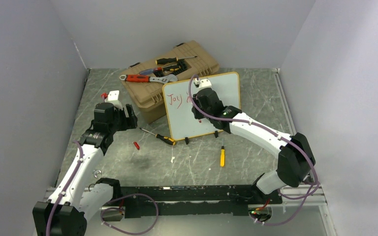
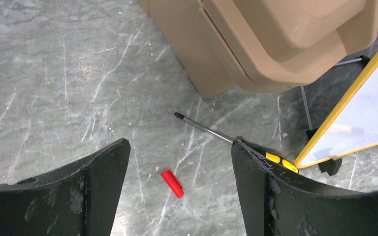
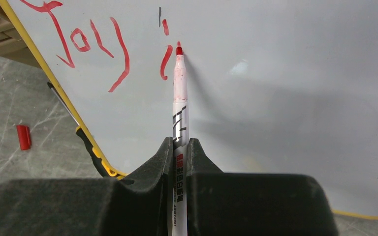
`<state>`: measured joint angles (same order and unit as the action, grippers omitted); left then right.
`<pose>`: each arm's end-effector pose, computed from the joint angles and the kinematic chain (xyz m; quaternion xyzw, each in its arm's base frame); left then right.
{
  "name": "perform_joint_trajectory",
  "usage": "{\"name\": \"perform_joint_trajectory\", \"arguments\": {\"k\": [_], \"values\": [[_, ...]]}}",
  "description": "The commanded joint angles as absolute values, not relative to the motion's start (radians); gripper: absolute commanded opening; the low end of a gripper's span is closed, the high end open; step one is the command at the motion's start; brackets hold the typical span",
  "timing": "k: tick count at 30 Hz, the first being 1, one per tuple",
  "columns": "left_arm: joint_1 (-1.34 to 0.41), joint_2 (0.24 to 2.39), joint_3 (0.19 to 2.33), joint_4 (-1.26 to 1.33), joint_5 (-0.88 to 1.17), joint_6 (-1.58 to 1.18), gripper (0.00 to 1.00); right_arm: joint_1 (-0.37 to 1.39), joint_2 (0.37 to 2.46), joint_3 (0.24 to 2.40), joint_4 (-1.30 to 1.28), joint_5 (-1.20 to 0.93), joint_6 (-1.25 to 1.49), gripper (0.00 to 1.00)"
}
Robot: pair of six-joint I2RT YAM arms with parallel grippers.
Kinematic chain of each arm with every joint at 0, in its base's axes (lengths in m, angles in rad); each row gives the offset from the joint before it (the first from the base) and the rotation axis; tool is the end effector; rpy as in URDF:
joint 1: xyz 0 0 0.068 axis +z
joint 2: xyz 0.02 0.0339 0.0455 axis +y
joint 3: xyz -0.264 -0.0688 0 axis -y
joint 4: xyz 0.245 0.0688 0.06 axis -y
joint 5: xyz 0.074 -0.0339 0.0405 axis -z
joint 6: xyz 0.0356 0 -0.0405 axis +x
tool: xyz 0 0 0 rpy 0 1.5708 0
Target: Write a sentence on the whiteboard
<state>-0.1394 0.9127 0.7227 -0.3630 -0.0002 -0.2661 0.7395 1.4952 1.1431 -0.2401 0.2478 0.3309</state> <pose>0.2017 -0.0283 0.2774 -0.0553 0.8715 -0.0980 0.4773 0.2576 0.2232 0.2880 -0.1208 0.8695 0.1440 0.4568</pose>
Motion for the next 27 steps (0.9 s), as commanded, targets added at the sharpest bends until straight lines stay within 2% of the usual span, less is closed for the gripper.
{"name": "perform_joint_trajectory", "arguments": {"k": [1,27], "values": [[-0.145,0.896,0.716,-0.334,0.003,-0.257,0.81,0.728,1.499,1.177,-0.221,0.313,0.332,0.0],[-0.146,0.894,0.716,-0.337,0.007,-0.262,0.81,0.715,1.46,1.116,-0.245,0.321,0.377,0.0]]}}
